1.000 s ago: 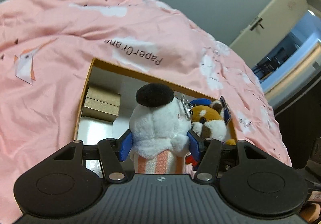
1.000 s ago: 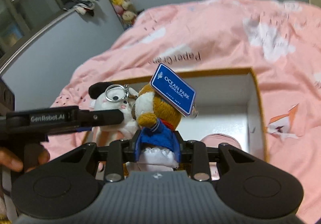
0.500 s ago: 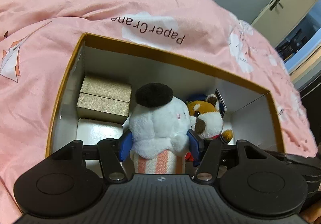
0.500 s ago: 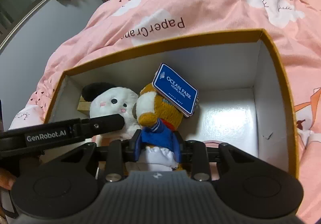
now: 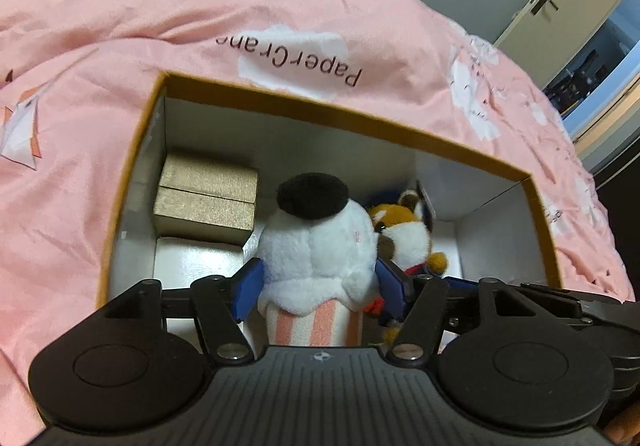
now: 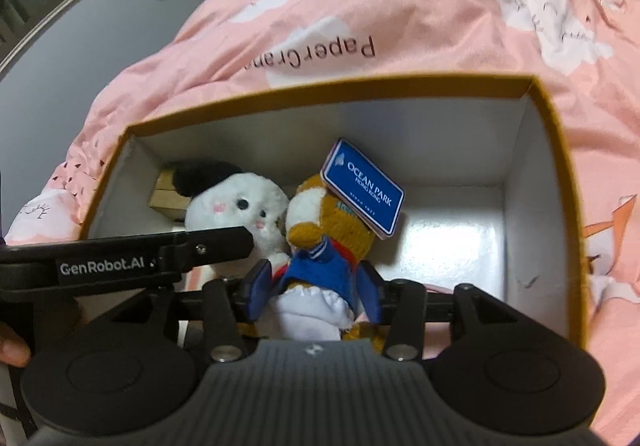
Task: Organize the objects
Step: 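Open both grippers to release the plush toys into the shoebox, then move both grippers out of the shoebox toward the tape measure and ball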
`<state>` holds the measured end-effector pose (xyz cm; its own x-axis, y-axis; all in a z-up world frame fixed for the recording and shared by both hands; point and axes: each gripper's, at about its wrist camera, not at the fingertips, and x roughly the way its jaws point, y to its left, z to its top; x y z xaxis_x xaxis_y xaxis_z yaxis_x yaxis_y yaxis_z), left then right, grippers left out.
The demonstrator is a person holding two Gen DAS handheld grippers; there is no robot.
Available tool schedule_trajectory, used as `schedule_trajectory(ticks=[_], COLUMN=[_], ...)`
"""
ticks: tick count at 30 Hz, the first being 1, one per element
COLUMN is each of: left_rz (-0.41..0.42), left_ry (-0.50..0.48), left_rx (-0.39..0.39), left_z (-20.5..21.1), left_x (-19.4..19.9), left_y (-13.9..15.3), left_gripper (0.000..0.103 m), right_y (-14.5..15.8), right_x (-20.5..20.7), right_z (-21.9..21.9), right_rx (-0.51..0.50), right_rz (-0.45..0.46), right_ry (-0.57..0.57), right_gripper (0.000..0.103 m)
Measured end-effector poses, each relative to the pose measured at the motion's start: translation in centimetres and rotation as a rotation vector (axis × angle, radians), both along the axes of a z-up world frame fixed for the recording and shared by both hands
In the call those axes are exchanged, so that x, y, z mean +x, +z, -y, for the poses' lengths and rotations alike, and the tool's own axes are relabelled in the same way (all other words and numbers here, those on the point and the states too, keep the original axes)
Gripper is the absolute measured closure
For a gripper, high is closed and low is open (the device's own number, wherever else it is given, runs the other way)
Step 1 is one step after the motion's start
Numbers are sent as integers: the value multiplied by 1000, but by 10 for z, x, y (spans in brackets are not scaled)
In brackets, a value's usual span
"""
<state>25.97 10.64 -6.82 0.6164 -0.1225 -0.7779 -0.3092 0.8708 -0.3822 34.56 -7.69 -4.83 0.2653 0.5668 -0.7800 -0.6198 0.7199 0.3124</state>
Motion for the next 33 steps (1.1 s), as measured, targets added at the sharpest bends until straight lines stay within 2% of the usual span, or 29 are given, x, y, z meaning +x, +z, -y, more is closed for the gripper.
schedule_trajectory(ticks=[5, 7, 9, 11, 14, 17, 23, 27, 29, 31, 33], left_rz=[70, 68, 51, 48, 45, 46, 38, 55, 93, 151, 219], left_ry=[10, 8, 8, 4, -1, -8, -34, -16, 3, 14, 35], left_rx=[-6, 16, 19, 4, 12, 7, 54, 38, 64, 114, 156], left_z=[-4, -5, -5, -6, -5, -5, 1, -1, 1, 6, 14], left_x=[-16, -17, -15, -13, -11, -8, -6, -14, -24, -39, -58], left_y=[16, 16, 12, 8, 3, -3, -8, 0, 9, 24, 40], left_gripper=[37, 48, 59, 61, 65, 65, 62, 62, 62, 56, 39], right_y=[9, 7, 3, -2, -3, -6, -14, -4, 7, 20, 34], right_x=[-4, -1, 4, 7, 8, 10, 8, 2, -7, -19, -38], right_z=[6, 5, 2, -3, -11, -17, -16, -8, -1, 6, 16], right_rx=[-6, -13, -9, -10, -27, -45, -65, -30, -20, -14, 5], right_rz=[26, 29, 2, -23, -1, -5, 3, 32, 65, 102, 147], right_ry=[24, 17, 10, 9, 13, 20, 9, 7, 0, 2, 13], right_gripper=[55, 68, 76, 81, 82, 82, 82, 77, 77, 73, 66])
